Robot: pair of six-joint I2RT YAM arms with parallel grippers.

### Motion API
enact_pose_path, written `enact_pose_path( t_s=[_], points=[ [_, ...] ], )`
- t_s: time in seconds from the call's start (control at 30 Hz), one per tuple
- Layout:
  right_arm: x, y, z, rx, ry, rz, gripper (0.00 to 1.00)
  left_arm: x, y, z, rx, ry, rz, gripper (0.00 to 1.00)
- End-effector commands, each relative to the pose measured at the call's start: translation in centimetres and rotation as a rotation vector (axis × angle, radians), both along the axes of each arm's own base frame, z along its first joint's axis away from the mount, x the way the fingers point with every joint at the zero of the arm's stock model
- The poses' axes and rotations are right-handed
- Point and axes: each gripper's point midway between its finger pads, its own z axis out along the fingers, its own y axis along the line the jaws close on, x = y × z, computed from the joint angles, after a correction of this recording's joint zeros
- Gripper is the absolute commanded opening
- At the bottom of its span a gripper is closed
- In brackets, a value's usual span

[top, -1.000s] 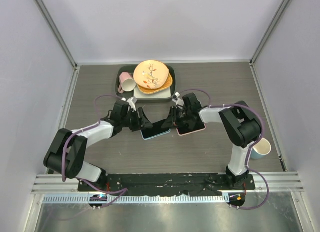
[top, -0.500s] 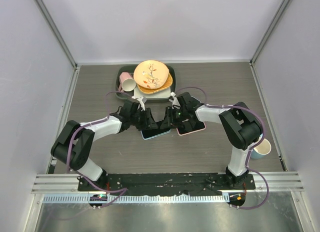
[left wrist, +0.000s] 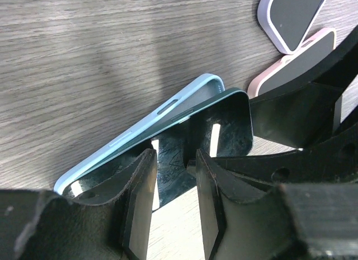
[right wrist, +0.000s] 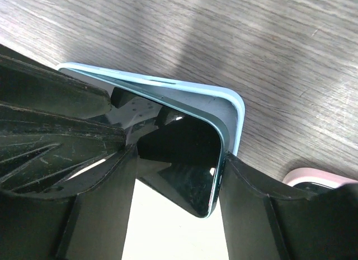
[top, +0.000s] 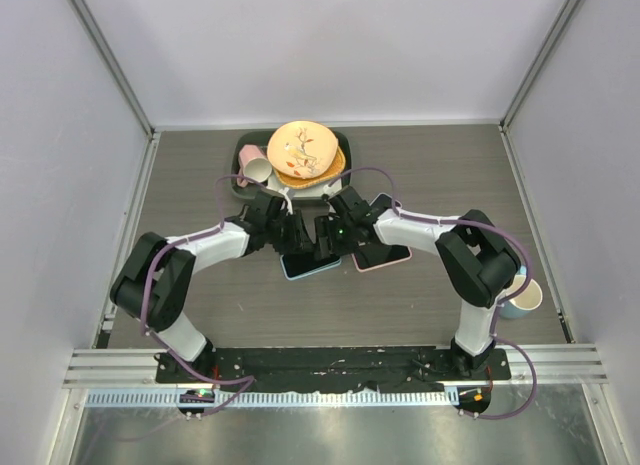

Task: Put the phone into the phone case

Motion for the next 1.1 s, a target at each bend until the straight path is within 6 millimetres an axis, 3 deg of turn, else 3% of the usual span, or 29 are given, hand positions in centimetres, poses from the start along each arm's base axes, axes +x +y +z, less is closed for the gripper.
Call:
enact_pose_path(
  t_s=[0.0,0.33,0.53,0.67,0.8,0.87,0.97,1.03,1.07],
  points=[
    [-3.2,-10.7,-8.0,-0.582,0.051,0.010,0.60,-2.7,3.0,-4.4,0.177,0.123,0.006,0.39],
    [-2.1,-11.1,-5.6,-0.685,-0.050,0.011,0.60,-3.3,3.5,-5.5,0.216,0.145,0.003,0.37],
    [-1.8,-10.0,-3.6,-0.621,-0.095,0.016,0.61,-3.3,3.4,-5.7,0.231,0.143,0.000,0.37],
    [-1.5,-7.9,-1.5,-0.479,-0.135,0.025,0.61,-3.2,3.5,-5.7,0.236,0.142,0.001,0.36],
    [-1.2,-6.0,2.1,-0.312,-0.189,0.006,0.61,-3.4,3.6,-5.7,0.241,0.141,0.001,0.36],
    [-0.7,-5.7,2.9,-0.241,-0.198,-0.013,0.61,-3.3,3.6,-5.8,0.243,0.139,0.002,0.36],
    [-1.1,-4.3,4.3,-0.043,-0.146,0.017,0.62,-3.4,3.6,-5.8,0.243,0.141,0.000,0.36],
    [-2.3,-3.3,4.7,0.093,-0.068,0.050,0.61,-3.5,3.5,-5.9,0.244,0.142,-0.005,0.36],
    [-1.4,-3.4,5.2,0.150,-0.068,0.030,0.61,-3.5,3.6,-5.9,0.244,0.143,-0.004,0.36]
  ],
)
